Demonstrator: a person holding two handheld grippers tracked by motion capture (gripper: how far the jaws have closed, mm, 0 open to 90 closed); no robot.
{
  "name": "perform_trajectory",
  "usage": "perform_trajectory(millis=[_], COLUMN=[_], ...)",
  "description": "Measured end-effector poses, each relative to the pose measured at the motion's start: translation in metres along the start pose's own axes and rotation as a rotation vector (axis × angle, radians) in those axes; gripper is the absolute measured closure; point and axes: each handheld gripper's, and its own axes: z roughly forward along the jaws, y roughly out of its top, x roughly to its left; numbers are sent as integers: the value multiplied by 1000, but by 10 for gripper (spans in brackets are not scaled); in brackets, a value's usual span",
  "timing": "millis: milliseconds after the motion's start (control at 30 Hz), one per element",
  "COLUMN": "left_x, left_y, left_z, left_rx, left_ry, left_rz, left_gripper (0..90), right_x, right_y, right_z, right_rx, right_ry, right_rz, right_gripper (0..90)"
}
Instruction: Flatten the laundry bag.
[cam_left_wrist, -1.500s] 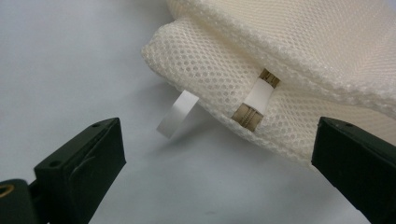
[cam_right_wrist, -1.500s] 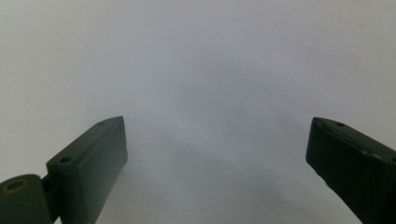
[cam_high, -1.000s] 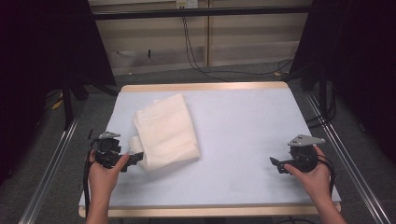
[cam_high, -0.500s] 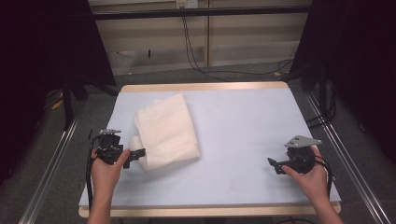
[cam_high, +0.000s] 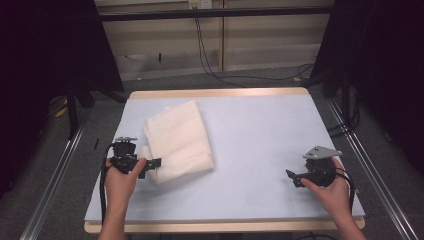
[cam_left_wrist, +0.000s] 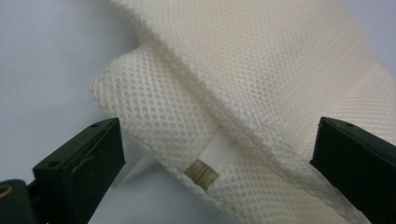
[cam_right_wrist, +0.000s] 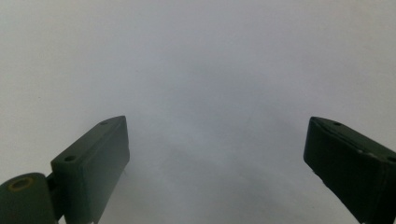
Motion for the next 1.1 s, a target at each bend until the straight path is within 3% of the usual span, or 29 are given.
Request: perform_trajectory(millis=[133,333,400,533,667,800,967,1000,1100], left_x=[4,3,3,2,2,3,5,5,7], left_y=[-4,-9,-9,-10,-10,-10,-10,-9,-8], left_z=[5,16,18,22,23,22,18,18,14], left_rx=[13,20,41,52,56,63,47,32,46], left_ry=[11,-28,-40,-51,-79,-95,-91,-95,-102], left_rz=[-20,-60,-49,-100,-100,-60,-66,-89,-91], left_gripper=[18,16,11,23,119,258,347,360,417], right_x=[-1,-1,-1,-1,-1,-1,-1,-1,-1], right_y=[-1,0,0,0,0,0,0,0,0], right_z=[0,0,-1,-1,0,-2,-2,-2,-2], right_rx=[-3,-8,-12,-10,-10,-12,-13,-10,-9], right_ry=[3,0,-1,-3,0,-4,-5,-5,-5], right_rz=[-6,-3,-2,-2,-6,-2,-1,-2,-13], right_gripper=[68,70,70,71,73,76,76,77,79])
